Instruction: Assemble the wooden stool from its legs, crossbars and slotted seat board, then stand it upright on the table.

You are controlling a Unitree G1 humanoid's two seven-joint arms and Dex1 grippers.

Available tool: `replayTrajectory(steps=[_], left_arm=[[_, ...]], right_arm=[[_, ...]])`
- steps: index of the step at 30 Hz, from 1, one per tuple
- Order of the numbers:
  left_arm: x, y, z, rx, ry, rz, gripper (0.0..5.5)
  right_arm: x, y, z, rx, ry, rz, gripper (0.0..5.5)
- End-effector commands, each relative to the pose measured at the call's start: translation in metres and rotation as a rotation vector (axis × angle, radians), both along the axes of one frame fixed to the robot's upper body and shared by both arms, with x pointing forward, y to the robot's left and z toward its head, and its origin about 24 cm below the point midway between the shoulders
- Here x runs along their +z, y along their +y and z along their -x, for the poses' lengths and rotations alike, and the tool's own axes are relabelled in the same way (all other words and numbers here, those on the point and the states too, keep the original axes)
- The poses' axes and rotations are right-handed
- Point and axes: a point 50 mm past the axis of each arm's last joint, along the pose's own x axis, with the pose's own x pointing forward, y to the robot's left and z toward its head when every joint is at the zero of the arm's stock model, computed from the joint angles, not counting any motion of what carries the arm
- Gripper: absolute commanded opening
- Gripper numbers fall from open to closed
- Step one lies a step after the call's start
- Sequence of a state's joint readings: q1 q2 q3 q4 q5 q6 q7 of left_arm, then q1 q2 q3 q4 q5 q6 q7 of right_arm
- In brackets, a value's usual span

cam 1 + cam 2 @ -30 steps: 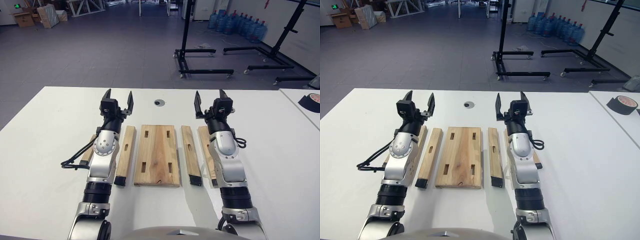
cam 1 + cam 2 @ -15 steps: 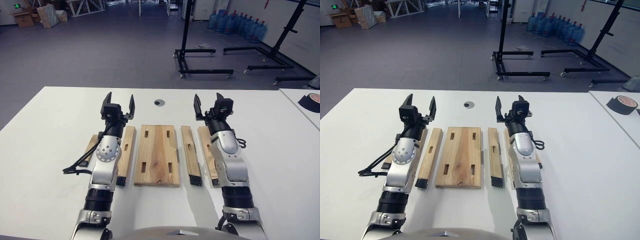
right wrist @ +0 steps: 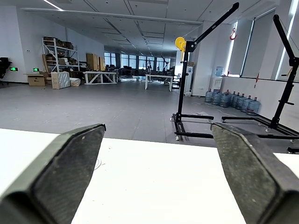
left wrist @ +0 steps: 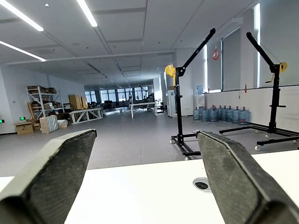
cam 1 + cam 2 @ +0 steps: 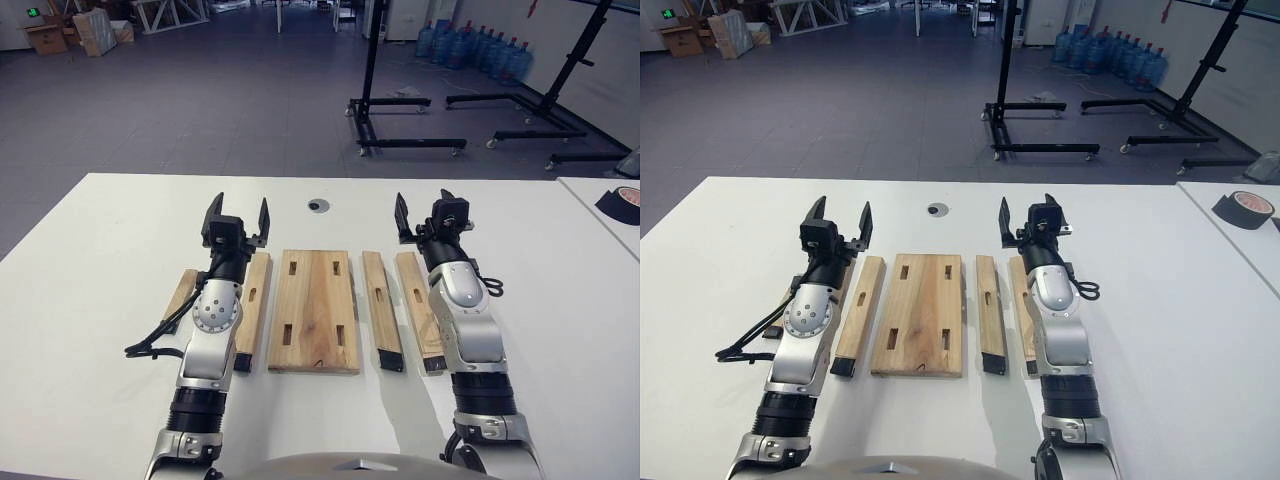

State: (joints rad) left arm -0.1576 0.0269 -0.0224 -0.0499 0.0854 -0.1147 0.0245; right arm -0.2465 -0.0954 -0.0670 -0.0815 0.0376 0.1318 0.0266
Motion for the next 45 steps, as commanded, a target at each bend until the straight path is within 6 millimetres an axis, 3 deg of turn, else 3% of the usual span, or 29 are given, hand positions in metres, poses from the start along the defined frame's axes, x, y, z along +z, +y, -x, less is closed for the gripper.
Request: replayTrajectory(steps=[1,9,12,17,19,24,26,29,32,37,43,45], left_arm=[[-0.003,-0.001,-0.002,-0.017,0.024,-0.085,3.92],[0.001,0.0,-0.002,-0.057,0.042,-0.051,3.92],[0.002,0.011,0.002,-0.001,0.048,-0.015,3.92],[0.002,0.019,0.008,0.055,0.046,-0.012,3.92],[0.003,0.019,0.01,0.065,0.043,-0.008,3.92],[0.001,0.019,0.015,0.087,0.046,-0.001,3.92],[0.0,0.017,0.015,0.089,0.047,0.003,3.92],[0.001,0.018,0.015,0.088,0.044,0.006,3.92],[0.002,0.02,0.015,0.094,0.043,0.003,3.92],[0.003,0.02,0.014,0.1,0.038,0.004,3.92],[0.001,0.019,0.016,0.11,0.038,0.015,3.92],[0.001,0.019,0.015,0.111,0.039,0.021,3.92]], right_arm=[[-0.005,0.004,0.005,-0.01,0.02,0.005,4.15],[-0.009,-0.002,0.009,-0.041,0.03,-0.001,4.15],[-0.012,-0.018,0.016,-0.031,0.066,-0.019,4.15],[-0.051,-0.078,0.056,0.051,0.32,-0.131,4.15],[-0.061,-0.092,0.069,0.022,0.386,-0.151,4.15],[-0.08,-0.089,0.089,0.042,0.498,-0.167,4.15],[-0.098,-0.09,0.102,0.024,0.584,-0.17,4.15],[-0.124,-0.096,0.122,-0.026,0.722,-0.143,3.68],[-0.136,-0.091,0.131,0.023,0.821,-0.132,3.11],[-0.14,-0.09,0.132,0.036,0.896,-0.185,2.31],[-0.14,-0.088,0.132,0.075,0.924,-0.114,1.33],[-0.139,-0.088,0.129,0.077,0.915,-0.097,1.27]])
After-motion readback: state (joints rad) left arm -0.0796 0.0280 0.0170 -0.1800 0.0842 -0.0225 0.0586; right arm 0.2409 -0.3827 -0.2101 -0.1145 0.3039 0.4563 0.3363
